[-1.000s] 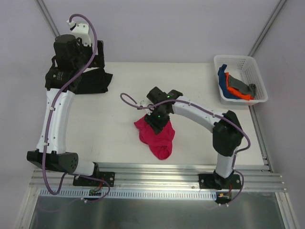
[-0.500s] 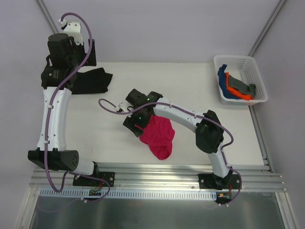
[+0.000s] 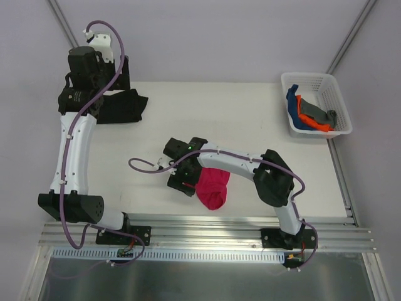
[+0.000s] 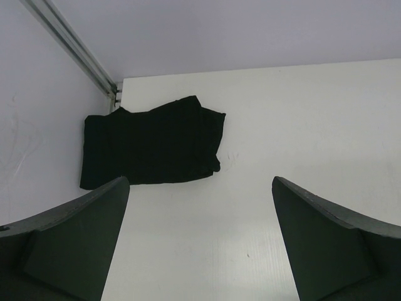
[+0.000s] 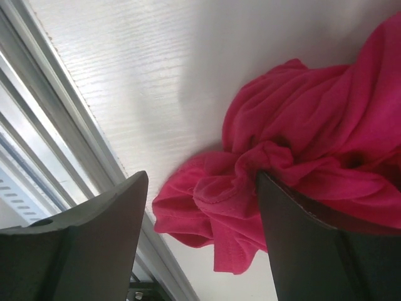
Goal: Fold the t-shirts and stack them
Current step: Flatten the tshirt out
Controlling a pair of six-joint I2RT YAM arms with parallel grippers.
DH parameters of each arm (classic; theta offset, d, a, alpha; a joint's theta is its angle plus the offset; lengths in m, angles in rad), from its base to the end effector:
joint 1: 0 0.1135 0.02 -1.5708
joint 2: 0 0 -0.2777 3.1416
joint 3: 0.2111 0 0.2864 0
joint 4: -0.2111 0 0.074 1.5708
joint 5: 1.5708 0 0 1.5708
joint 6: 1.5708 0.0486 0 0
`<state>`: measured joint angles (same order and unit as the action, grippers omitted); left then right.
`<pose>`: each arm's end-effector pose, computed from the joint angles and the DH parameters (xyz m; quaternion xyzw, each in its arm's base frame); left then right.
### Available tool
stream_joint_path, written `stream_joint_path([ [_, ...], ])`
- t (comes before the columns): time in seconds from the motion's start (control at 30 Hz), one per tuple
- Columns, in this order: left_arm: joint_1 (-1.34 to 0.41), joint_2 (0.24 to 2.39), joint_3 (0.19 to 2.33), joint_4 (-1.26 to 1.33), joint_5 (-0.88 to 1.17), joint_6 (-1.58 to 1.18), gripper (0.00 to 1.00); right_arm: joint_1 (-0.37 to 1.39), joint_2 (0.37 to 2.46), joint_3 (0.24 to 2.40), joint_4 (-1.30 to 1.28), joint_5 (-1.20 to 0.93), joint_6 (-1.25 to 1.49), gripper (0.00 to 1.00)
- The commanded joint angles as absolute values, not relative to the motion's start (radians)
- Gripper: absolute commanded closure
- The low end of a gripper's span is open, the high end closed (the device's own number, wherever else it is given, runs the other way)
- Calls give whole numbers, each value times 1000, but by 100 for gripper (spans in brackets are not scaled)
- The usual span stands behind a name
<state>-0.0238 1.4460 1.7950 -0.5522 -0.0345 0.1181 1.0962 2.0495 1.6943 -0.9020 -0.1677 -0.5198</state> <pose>0.3481 -0.0066 0.5165 0.0441 0.7739 0.0431 0.6303 0.2071 0.4208 0.2029 -0.7206 0.6706 0.1235 0.1257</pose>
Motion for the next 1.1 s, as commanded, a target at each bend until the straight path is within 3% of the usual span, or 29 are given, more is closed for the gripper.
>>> stream_joint_path([
  [0.0,-6,1382,1763,-515,-9,103,1,1094,2025,1736,-908,-97,-572,27],
  [0.13,-6,1356,1744,-517,-12,94,1,1095,2065,1752,-873,-14,-635,33],
  [0.2,-6,1344,1744,-517,-17,77,1,1092,2069,1744,-858,43,-678,58],
  [0.27,-6,1338,1744,-517,-17,72,1,1088,2068,1740,-824,95,-680,99],
  [0.8,55,1342,1715,-517,-9,54,1,836,1732,1850,-769,305,-860,99],
  [1.07,60,1361,1710,-517,-49,69,1,781,1846,2285,-819,289,-913,99],
])
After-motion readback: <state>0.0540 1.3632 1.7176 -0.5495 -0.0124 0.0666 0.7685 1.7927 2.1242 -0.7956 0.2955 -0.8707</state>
